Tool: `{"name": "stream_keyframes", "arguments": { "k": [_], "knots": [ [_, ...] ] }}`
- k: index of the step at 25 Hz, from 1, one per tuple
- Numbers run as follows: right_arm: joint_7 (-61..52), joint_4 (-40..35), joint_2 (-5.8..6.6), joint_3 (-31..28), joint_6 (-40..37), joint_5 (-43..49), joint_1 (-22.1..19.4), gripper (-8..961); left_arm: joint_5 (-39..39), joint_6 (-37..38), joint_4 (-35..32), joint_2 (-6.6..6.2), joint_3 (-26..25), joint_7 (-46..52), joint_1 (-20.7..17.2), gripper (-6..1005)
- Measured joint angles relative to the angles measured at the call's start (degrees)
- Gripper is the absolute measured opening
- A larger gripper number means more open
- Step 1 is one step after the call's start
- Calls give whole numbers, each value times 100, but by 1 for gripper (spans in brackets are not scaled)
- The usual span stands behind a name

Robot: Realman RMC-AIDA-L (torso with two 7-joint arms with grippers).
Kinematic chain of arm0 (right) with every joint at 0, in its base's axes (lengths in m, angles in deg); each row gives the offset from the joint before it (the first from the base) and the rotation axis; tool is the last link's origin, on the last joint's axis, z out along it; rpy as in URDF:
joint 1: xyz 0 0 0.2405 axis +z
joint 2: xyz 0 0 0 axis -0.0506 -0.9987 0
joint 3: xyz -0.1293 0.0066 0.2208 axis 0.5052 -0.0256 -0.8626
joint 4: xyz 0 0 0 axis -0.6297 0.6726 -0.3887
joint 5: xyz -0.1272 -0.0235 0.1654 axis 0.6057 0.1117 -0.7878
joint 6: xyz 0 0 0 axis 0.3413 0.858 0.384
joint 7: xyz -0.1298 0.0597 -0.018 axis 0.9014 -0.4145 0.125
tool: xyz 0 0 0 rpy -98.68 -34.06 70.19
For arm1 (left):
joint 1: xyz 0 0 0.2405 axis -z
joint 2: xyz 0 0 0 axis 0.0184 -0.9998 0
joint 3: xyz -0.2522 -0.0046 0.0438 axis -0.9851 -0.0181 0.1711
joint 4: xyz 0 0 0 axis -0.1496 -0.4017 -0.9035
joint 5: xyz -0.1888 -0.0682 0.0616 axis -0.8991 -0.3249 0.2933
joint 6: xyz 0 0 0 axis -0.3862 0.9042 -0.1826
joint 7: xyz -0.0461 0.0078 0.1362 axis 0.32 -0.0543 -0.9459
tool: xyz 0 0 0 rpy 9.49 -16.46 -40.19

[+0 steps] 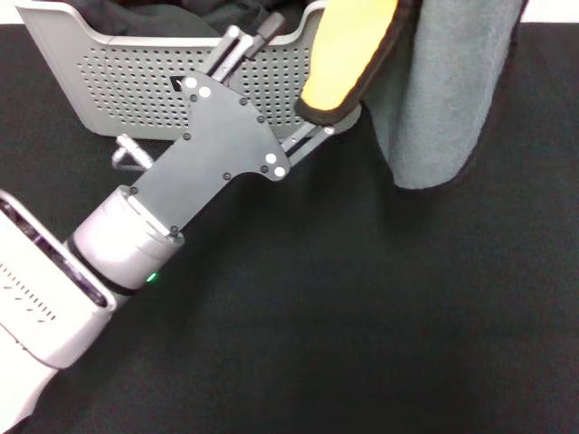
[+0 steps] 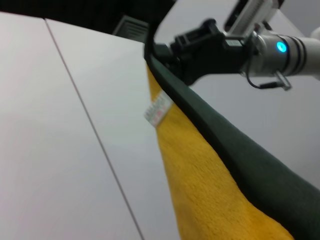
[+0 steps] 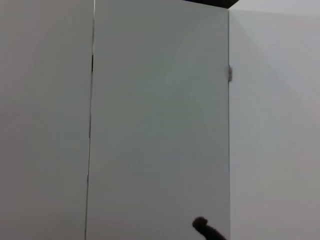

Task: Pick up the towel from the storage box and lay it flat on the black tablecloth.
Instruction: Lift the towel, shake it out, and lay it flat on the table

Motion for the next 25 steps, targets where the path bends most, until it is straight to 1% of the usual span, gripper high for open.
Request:
{"name": "stream_keyframes", "arguments": {
  "k": [6,10,16,20,25],
  "knots": [
    [61,81,-18,12,32,18,-44,9,-45,305,-2,0,2,-27,-79,719],
    [156,224,-143,-59,76,184,-41,9,-41,372,0,0,13,-29,-108,717],
    [366,550,-273,-45,131,233,6,11,21,605,25,0,66,46,-124,716],
    [462,793,-304,-25,172,260,52,12,28,628,22,-5,221,54,-120,714],
    [598,1425,-328,14,127,299,257,14,34,628,37,1,318,36,-99,714]
  ]
}}
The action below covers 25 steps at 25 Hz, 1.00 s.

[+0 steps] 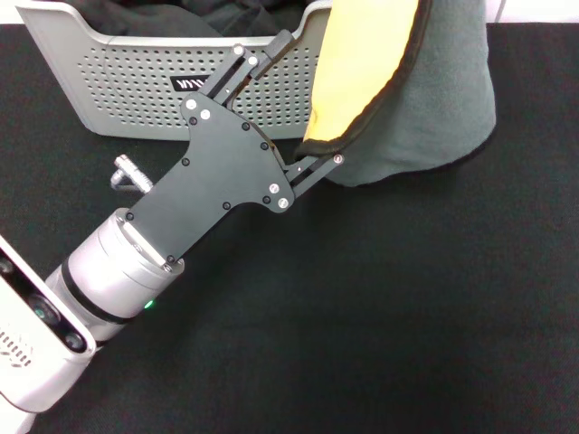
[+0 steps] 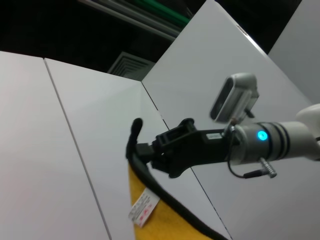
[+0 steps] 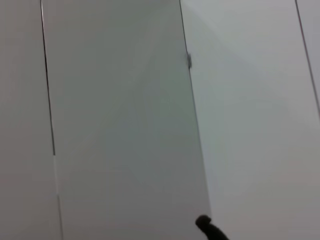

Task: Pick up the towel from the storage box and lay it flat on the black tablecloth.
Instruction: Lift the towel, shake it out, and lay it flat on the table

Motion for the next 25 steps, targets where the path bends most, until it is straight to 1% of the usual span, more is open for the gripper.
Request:
{"name": "stream_keyframes", "arguments": {
  "k": [2,6,11,19,25],
  "knots": [
    [9,125,12,2,-50,0,82,14,-1,-35,35,0,4,6,19,713],
    [13,83,35,-14,-52,0,101,15,-39,-62,96,-1,5,18,-6,713],
    [-13,-74,37,-34,-27,0,14,17,-52,-66,161,-1,-9,20,-33,712],
    [-20,-86,60,-204,-2,0,-71,19,-57,-69,180,-1,-13,23,-60,711],
    [-19,-39,101,-215,-1,0,-80,21,-60,-46,181,-1,-19,-7,-86,711]
  ]
}}
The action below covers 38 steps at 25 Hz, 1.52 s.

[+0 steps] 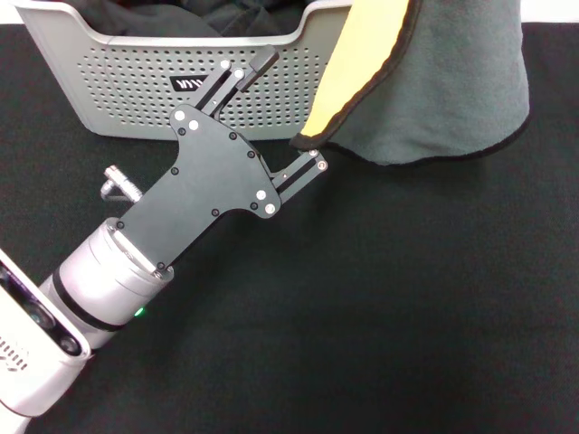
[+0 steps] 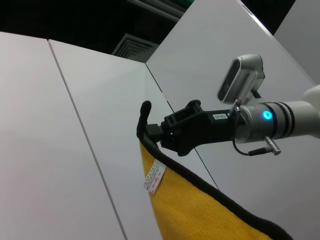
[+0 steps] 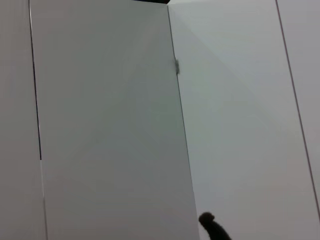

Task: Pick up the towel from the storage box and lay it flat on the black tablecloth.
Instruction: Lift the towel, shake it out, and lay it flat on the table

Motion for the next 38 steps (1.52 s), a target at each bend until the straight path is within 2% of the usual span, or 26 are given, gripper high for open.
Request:
{"name": "stream_keyframes", "arguments": {
  "k": [14,19,29,38],
  "knots": [
    [17,123,-130,86,5,247,132,25,1,32,0,0,31,28,-3,709],
    [17,158,-149,84,85,276,126,26,31,52,-1,-8,35,23,-9,537],
    [14,274,-147,70,176,290,59,29,60,85,0,-19,38,12,-25,369],
    [30,408,-149,100,31,362,-3,31,59,476,80,-35,119,144,-27,200]
  ]
}}
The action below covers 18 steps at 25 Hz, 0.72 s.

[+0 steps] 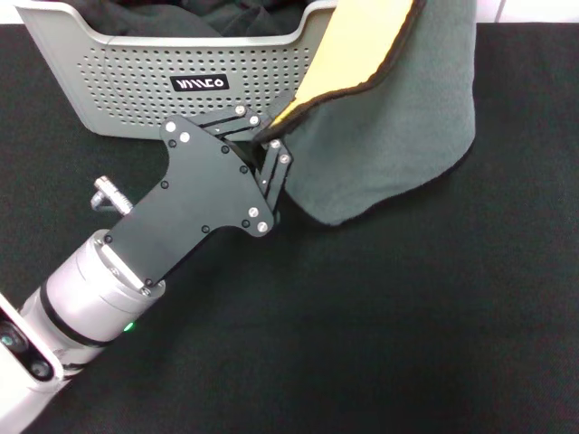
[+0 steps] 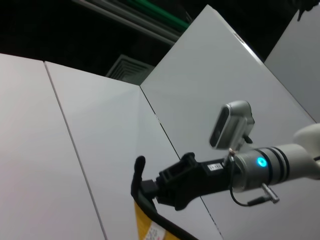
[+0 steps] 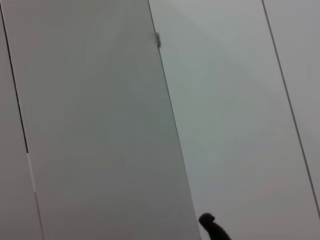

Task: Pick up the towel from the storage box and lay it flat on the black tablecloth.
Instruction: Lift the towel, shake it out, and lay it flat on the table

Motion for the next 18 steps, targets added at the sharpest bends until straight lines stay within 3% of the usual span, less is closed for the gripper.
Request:
{"name": "stream_keyframes", "arguments": {
  "k": [6,11,18],
  "knots": [
    [3,-9,-48,65,-47,160,-152,33,-56,59,2,-42,-219,1186,38,33],
    [40,-68,-75,189,-112,173,-371,35,-21,402,157,-157,-631,2323,79,33],
    [206,-394,-192,415,-287,184,-893,37,-14,861,200,-418,-682,3246,96,34]
  ]
}}
